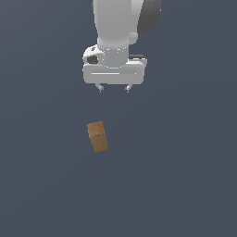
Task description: Pick up the object and move it to a goal position.
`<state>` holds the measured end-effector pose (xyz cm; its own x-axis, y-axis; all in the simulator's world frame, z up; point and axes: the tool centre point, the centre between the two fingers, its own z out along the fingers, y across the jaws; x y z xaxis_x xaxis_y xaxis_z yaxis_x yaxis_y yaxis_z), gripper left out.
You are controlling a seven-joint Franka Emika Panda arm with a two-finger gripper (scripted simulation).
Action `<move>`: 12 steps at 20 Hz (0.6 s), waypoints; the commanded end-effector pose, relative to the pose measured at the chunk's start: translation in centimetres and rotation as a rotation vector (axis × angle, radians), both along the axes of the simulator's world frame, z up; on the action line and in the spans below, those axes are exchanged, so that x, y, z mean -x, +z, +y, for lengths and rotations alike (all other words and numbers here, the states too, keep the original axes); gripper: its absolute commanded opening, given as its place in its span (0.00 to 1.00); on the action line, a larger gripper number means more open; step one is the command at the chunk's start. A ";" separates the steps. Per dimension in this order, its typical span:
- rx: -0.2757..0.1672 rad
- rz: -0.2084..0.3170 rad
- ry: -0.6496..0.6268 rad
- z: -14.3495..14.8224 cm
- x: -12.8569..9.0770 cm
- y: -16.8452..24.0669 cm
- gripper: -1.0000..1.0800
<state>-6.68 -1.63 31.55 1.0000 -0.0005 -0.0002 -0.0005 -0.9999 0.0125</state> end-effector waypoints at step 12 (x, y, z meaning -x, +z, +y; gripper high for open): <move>0.017 -0.008 -0.030 -1.7 0.1 1.4 0.96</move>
<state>-6.76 -3.24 32.89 0.9995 -0.0290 0.0086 -0.0292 -0.9992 0.0284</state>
